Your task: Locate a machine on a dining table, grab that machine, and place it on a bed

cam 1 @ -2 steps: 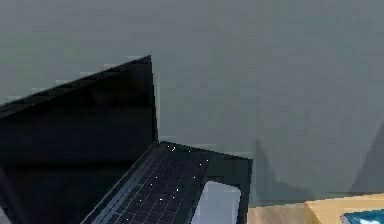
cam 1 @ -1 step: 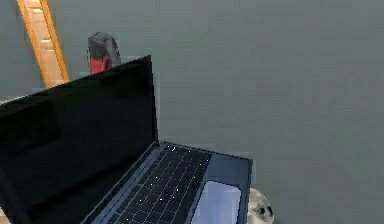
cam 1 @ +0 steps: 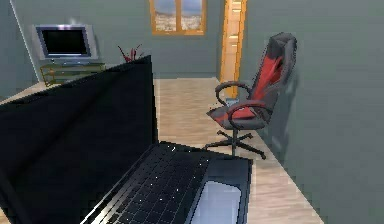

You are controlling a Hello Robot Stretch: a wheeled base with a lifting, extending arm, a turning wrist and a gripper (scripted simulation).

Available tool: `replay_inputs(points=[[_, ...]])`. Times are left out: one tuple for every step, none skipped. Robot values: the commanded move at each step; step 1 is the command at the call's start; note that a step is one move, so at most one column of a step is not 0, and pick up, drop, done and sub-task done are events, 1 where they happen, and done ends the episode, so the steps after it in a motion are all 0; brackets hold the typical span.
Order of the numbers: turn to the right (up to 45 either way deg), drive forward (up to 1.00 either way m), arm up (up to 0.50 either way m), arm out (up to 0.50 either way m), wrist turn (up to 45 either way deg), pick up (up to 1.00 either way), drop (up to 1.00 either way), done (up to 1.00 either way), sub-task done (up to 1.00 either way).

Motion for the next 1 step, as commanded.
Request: replay_inputs(points=[[-3.0,0.0,0.0,0.0,0.0,0.0,0.0,0.0,0.0]])
